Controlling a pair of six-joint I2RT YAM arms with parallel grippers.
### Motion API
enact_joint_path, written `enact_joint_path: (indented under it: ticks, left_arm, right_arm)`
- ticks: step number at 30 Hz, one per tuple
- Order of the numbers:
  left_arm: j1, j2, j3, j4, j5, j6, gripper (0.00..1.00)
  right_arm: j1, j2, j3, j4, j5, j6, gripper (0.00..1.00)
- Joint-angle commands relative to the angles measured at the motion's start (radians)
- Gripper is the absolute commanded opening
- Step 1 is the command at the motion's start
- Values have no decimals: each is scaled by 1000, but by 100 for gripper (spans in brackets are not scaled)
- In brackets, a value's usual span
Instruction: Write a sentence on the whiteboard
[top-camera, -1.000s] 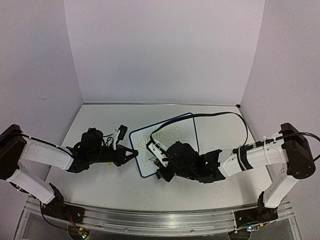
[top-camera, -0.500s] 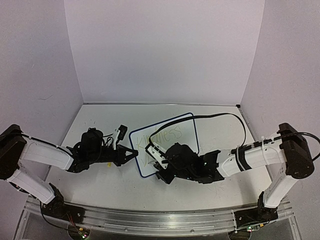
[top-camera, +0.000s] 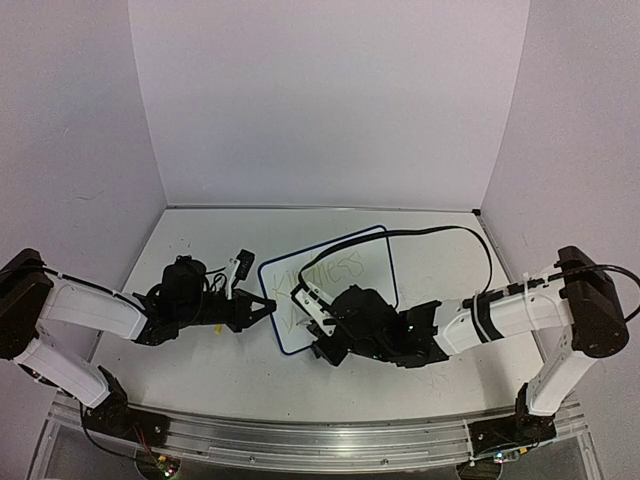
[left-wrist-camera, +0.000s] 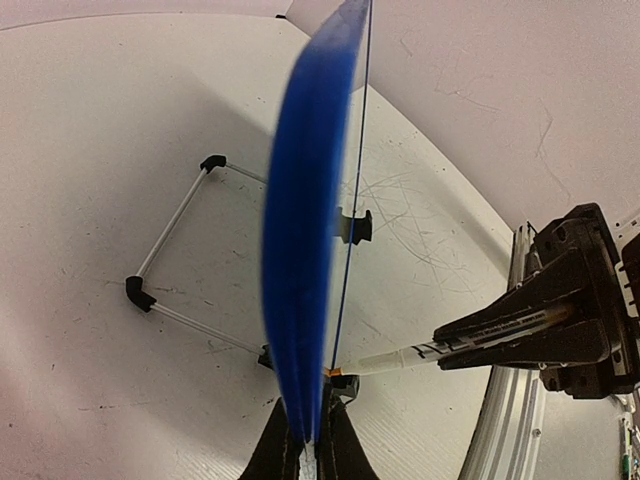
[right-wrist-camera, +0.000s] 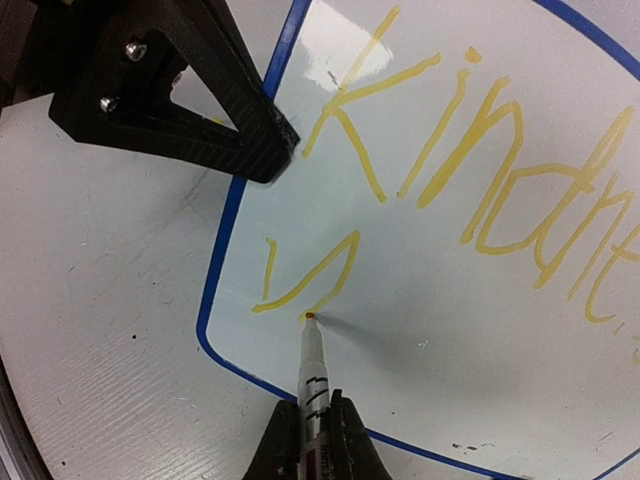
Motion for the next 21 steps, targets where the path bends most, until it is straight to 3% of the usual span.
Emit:
enact_joint_path:
  ticks: [1, 21]
  left_arm:
    - [-1, 5, 7, -51, -43, 30, 0]
    - [0, 0, 2, -51, -48, 30, 0]
  right_arm:
    - [-15, -40, 12, 61, 102, 3, 0]
    - [-21, -62, -11, 58, 175, 14, 0]
